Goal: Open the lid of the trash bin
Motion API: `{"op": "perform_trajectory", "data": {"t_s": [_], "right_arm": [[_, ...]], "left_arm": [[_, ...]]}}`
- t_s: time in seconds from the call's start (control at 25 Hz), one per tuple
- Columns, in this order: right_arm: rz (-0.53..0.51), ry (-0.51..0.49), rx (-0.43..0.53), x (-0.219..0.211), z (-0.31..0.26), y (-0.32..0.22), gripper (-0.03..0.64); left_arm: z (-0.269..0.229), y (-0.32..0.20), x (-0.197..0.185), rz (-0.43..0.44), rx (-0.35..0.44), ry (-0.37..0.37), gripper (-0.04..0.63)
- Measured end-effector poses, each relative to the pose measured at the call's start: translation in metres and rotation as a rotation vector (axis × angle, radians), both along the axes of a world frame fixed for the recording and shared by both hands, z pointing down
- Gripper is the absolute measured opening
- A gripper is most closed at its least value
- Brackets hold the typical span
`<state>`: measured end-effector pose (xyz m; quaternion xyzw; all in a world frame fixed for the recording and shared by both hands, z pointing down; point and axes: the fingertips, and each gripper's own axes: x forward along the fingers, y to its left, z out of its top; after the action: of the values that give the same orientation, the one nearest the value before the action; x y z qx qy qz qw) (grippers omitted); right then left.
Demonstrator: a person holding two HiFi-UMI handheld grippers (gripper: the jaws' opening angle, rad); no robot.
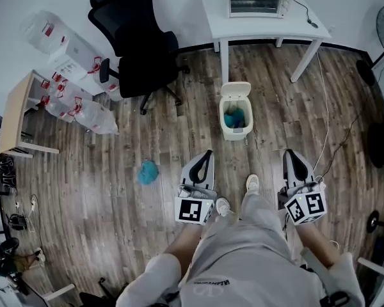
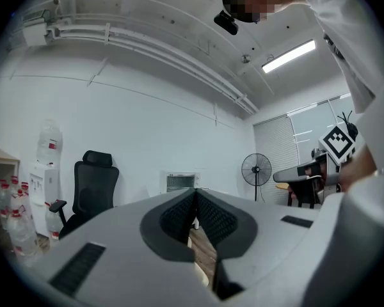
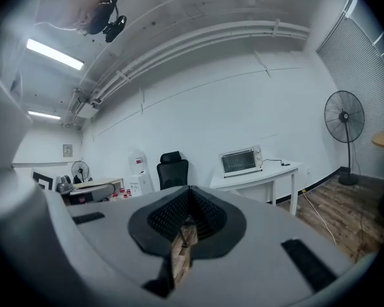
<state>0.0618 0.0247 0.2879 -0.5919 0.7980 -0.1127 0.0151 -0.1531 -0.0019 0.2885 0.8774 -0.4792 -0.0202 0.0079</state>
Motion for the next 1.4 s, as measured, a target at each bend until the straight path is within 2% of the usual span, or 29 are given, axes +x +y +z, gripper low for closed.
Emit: {"op": "perform_trajectory", "data": {"t_s": [0.32, 0.4, 0.6, 0.96, 1.16, 1.4], "right_arm": [[0.010, 0.007, -0.004, 0.021, -0.004, 0.034, 0.017], [-0.004, 0.008, 0.003, 0.026, -0.005, 0.042, 0.017], [-0.044, -0.013, 0.018, 0.050, -0.011, 0.070, 0.017], [-0.116, -0.057, 0.025, 0.109, -0.008, 0.128, 0.017], [-0.142, -0.072, 0.016, 0.128, 0.002, 0.149, 0.017], [-0.138, -0.071, 0.020, 0.134, 0.000, 0.166, 0.017]], "left_arm": [[-0.002, 0.040, 0.007, -0.007, 0.004, -0.022, -0.003], [-0.011, 0.050, 0.014, -0.018, 0.003, 0.000, -0.002], [-0.019, 0.085, 0.044, -0.043, 0.042, -0.009, -0.002], [-0.030, 0.154, 0.110, -0.090, 0.063, -0.018, -0.003], [-0.034, 0.185, 0.122, -0.124, 0.084, -0.054, -0.003], [-0.039, 0.201, 0.116, -0.142, 0.087, -0.048, -0.002]]}}
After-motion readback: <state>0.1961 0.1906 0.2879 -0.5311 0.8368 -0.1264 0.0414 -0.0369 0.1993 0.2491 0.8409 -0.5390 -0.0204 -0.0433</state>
